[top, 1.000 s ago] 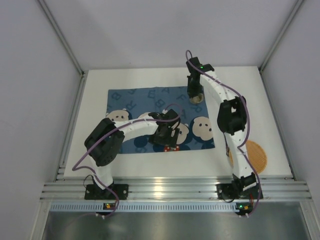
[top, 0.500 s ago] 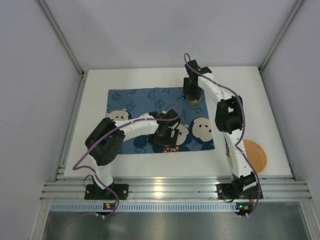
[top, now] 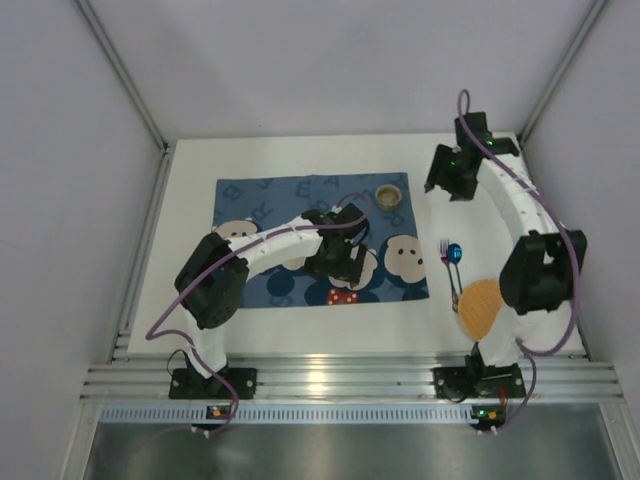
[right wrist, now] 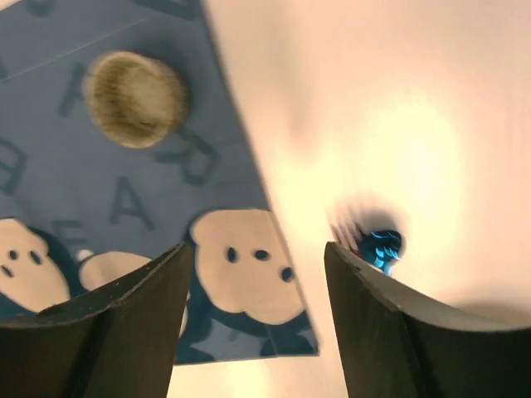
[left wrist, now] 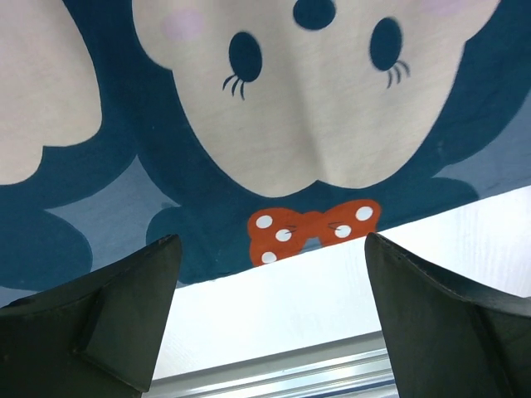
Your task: Set the dinner table for one person
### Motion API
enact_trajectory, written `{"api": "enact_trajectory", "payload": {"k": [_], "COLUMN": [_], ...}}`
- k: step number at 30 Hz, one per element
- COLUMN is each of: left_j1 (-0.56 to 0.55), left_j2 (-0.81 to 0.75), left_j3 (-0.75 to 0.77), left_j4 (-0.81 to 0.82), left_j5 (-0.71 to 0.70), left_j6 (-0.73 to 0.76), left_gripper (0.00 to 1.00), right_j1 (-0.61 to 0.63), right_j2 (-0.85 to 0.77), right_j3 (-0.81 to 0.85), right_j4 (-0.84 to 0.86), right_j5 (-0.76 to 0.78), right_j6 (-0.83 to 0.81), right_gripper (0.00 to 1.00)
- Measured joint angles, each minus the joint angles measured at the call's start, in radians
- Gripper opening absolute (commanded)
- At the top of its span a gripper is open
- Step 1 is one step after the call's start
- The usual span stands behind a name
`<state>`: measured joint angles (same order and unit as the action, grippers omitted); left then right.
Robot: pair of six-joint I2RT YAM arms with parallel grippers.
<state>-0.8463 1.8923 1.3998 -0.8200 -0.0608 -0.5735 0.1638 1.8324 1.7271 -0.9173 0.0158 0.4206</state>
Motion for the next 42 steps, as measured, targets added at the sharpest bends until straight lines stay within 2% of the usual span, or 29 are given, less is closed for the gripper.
{"api": "enact_trajectory", "payload": {"k": [5,8,11,14,26,33,39,42], "left_j1": [0.0,0.0,0.0,0.0,-0.001,-0.005,-0.006,-0.006], "left_j2": [-0.006,-0.027,-0.079,-0.134,-0.307,-0.351,-0.351,-0.351], "left_j3": [0.018,0.011,-0.015,-0.04,-0.222,-0.256,-0.256,-0.256], "left_j4": [-0.002,-0.001,-0.001,-0.004,-0.005,-0.005,-0.005,-0.005], "left_j5": [0.016,0.027,0.037,0.039,0.031,0.018,0.014,0.014], "left_j6": [-0.007,-0.018,-0.029,-0.034,-0.125,-0.167,-0.186,-0.189], "left_gripper": [0.97,0.97,0.97,0.97,0.97,0.96,0.96,0.96], "right_j1": [-0.124,-0.14,-0.15,-0.183,-0.206,-0.206,-0.193,-0.172], "right_j2": [-0.196,-0.202,-0.202,-0.202,-0.156,-0.122,-0.106,-0.093], "right_j3": [-0.35,-0.518,-0.621,-0.653,-0.676,-0.68,-0.678,-0.662], "right_j4": [0.016,0.019,0.012,0.023,0.115,0.14,0.143,0.128], "right_j5": [0.002,0.008,0.01,0.022,0.032,0.024,0.047,0.077], "right_j6": [0.0,-0.003,-0.012,-0.012,-0.009,-0.009,-0.01,-0.011], "right_gripper": [0.6,0.55,0.44,0.34,0.29,0.25,0.13,0.03]}}
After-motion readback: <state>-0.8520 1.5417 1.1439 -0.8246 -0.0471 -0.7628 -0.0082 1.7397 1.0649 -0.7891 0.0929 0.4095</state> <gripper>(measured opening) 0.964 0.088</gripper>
